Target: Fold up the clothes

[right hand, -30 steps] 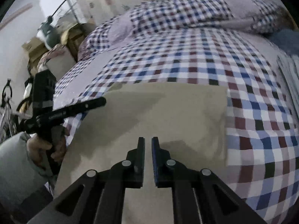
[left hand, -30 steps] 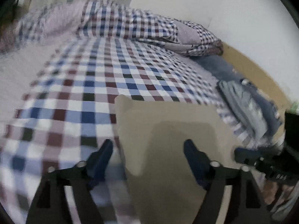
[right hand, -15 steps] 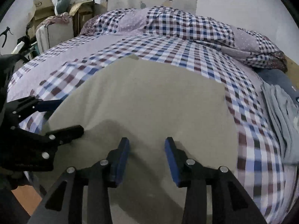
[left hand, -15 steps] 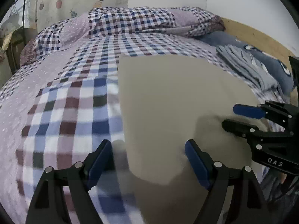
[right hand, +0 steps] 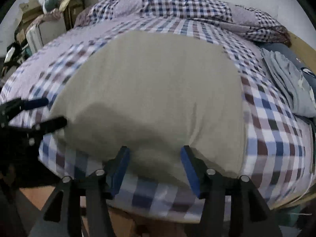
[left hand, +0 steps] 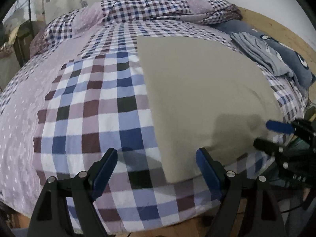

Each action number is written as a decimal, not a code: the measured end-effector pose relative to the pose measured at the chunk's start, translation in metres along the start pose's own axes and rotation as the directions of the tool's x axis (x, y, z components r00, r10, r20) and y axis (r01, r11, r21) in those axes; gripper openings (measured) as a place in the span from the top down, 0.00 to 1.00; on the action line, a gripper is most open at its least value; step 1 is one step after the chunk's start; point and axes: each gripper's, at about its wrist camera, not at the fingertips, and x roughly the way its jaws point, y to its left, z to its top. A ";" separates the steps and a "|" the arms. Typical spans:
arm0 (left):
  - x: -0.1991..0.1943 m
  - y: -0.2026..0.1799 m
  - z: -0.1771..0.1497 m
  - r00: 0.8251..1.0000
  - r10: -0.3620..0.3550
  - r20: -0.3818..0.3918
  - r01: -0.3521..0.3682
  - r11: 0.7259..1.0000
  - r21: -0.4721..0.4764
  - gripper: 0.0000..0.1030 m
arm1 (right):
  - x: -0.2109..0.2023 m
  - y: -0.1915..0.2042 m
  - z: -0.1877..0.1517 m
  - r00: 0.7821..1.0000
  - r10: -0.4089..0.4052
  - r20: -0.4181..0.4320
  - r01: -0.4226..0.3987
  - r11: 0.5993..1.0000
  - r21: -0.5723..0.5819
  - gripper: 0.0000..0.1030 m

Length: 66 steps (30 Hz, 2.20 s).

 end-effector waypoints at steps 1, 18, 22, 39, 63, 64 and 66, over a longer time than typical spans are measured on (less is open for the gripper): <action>-0.003 0.004 0.000 1.000 -0.011 0.003 0.011 1.000 -0.019 0.17 | -0.002 0.001 -0.002 1.000 0.006 -0.007 -0.006 1.000 -0.002 0.43; -0.026 0.083 0.032 0.924 -0.356 0.143 0.384 0.859 -0.339 0.17 | -0.046 -0.074 0.019 0.967 0.217 0.134 -0.245 0.934 0.259 0.14; -0.010 0.101 0.059 0.885 -0.433 0.172 0.466 0.812 -0.352 0.16 | -0.037 -0.109 0.039 0.930 0.319 0.182 -0.361 0.885 0.294 0.10; 0.126 0.123 0.190 0.876 -0.463 0.133 0.478 0.803 -0.356 0.01 | 0.093 -0.230 0.135 0.845 0.486 0.221 -0.528 0.698 0.484 0.03; 0.203 0.099 0.268 0.779 -0.625 -0.060 0.581 0.753 -0.309 0.01 | 0.199 -0.239 0.221 0.785 0.614 0.085 -0.585 0.690 0.426 0.00; 0.201 0.097 0.268 0.767 -0.637 -0.073 0.593 0.748 -0.299 0.01 | 0.200 -0.238 0.222 0.779 0.621 0.086 -0.593 0.684 0.426 0.00; 0.199 0.093 0.267 0.762 -0.640 -0.095 0.598 0.753 -0.276 0.01 | 0.199 -0.231 0.223 0.752 0.656 0.062 -0.620 0.673 0.403 0.00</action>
